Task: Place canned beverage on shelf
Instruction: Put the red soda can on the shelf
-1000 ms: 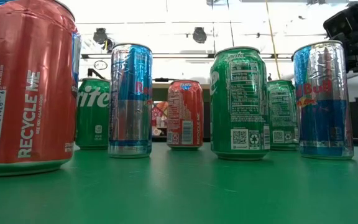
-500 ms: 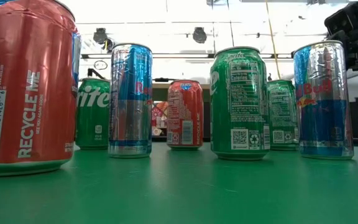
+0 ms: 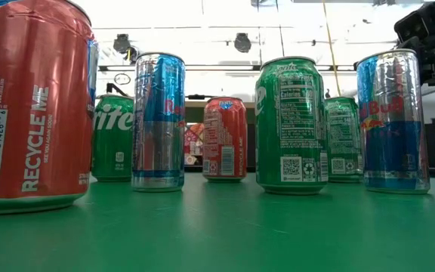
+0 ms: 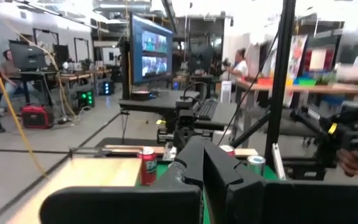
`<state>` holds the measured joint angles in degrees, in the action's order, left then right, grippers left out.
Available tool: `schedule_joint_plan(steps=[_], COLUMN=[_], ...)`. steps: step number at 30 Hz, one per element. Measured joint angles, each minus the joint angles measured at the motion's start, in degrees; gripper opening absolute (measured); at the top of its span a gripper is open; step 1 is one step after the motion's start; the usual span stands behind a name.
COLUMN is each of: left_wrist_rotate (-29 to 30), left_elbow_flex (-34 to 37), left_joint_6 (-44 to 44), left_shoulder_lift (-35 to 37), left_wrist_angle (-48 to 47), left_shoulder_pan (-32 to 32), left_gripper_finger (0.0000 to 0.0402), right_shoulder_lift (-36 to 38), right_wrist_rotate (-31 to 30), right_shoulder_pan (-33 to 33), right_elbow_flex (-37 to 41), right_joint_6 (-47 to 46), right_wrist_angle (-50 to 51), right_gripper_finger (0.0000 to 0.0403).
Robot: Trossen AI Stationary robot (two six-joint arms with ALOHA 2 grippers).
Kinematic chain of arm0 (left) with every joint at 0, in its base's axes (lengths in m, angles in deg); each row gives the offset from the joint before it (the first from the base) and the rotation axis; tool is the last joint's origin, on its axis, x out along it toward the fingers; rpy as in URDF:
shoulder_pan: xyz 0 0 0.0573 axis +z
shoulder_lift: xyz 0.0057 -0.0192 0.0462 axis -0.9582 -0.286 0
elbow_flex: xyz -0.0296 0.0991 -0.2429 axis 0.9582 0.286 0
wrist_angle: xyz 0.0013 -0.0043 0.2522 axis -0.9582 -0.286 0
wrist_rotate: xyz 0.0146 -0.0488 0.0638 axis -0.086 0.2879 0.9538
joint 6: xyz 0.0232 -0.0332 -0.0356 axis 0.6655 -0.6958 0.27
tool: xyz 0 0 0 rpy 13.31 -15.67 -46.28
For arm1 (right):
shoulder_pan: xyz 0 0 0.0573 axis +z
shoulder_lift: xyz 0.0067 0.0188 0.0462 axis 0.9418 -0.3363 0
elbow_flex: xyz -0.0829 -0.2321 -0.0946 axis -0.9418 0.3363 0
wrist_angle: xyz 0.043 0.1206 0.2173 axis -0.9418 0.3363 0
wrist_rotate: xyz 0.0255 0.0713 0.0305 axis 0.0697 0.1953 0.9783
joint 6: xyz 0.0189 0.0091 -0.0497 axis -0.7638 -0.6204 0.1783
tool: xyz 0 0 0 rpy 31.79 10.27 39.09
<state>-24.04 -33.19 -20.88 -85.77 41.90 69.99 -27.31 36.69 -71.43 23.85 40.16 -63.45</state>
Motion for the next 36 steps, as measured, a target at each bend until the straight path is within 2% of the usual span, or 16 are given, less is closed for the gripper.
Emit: schedule_joint_plan(steps=[5, 9, 13, 18, 22, 29, 33, 36], left_wrist_rotate=[-1.9, -0.2, 1.3, 1.3, 1.5, 3.2, 4.3, 4.6], left_elbow_flex=[-11.3, -15.8, -16.8, -16.4, -16.2, -16.2, -16.2, -16.2], left_joint_6=[6.5, 7.8, 8.2, 9.1, 8.9, 7.5, 6.4, 6.0], left_shoulder_lift=[-8.5, -13.2, -16.8, -19.4, -21.3, -23.2, -23.4, -23.5], left_wrist_angle=[-7.8, -8.1, -9.1, -12.7, -13.7, -13.6, -13.7, -13.7], left_shoulder_pan=[0.0, 0.0, 0.0, 0.0, 0.0, 0.0, 0.0, 0.0], left_gripper_finger=[0.0000, 0.0000, 0.0000, 0.0000, 0.0000, 0.0000, 0.0000, 0.0000], right_shoulder_lift=[0.0, 0.0, 0.0, 0.0, -0.1, -5.4, -11.9, -18.3], right_wrist_rotate=[0.0, 0.0, -0.1, -0.2, 0.0, -0.2, -0.7, -3.9], right_shoulder_pan=[0.0, 0.0, 0.0, 0.0, 0.1, 0.1, 0.1, 0.1], right_elbow_flex=[0.0, 0.0, 0.0, -0.6, -2.8, -14.4, -26.0, -35.4], right_joint_6=[0.0, -0.1, -5.5, -6.6, -11.0, -14.6, -12.5, -10.8], right_wrist_angle=[-0.1, -0.1, 0.0, 0.1, 1.9, 7.2, 14.1, 23.0], right_gripper_finger=[0.0000, 0.0000, 0.0000, 0.0000, 0.0000, 0.0000, 0.0000, 0.0000])
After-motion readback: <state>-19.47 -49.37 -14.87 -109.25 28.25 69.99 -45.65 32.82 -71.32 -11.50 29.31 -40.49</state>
